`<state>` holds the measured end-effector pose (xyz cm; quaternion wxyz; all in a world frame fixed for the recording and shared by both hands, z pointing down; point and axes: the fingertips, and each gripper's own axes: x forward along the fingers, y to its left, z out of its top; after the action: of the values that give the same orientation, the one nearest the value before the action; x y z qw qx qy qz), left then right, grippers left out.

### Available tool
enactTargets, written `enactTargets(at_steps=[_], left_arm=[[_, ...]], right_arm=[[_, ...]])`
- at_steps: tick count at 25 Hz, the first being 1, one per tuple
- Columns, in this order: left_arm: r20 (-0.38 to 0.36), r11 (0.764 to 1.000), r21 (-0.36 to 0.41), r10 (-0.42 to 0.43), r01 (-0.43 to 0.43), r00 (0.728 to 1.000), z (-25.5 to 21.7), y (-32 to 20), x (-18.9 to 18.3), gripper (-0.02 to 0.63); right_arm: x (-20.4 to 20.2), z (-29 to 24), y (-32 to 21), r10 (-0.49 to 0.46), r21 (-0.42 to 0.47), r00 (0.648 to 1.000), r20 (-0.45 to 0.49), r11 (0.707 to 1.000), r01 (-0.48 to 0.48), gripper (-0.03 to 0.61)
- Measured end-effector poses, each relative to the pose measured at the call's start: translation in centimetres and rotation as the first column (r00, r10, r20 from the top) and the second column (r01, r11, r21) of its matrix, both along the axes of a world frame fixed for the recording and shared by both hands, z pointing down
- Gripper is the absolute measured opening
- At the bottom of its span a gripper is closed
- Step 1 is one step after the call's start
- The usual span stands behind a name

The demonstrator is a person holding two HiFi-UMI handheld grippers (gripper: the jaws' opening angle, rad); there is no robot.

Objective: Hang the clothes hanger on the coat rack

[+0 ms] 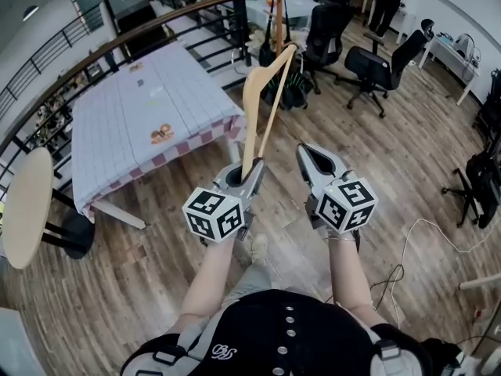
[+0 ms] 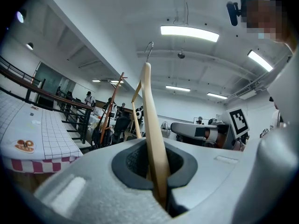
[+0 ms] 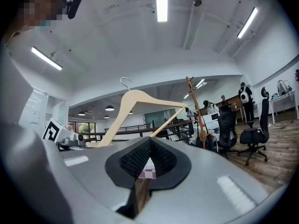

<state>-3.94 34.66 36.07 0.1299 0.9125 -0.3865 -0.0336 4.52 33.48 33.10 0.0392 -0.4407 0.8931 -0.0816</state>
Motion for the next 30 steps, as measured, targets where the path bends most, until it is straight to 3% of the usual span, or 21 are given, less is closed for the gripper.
enactTargets(at_steps=[10,21,30], left_arm=[[0.007,0.998,0.013,-0.054,0.054,0.999,0.6,-10.9,-1.6,0.0],[0.022,0.998,0.055,-0.025,0.024,0.999,-1.3,-24.7,-2.6,0.0],[0.038,0.998,0.066,-0.023,0.021,0.999,-1.4,-31.2,-3.3,0.0]], right_arm=[[-0.9,-0.4,-10.8,0.002,0.032,1.0,0.004,0.999,-0.002,0.0],[-3.2,-2.5,-23.9,0.031,0.081,0.999,0.012,0.996,-0.032,0.0],[-2.9,-1.9,-29.9,0.067,0.075,0.997,0.021,0.995,-0.069,0.0]])
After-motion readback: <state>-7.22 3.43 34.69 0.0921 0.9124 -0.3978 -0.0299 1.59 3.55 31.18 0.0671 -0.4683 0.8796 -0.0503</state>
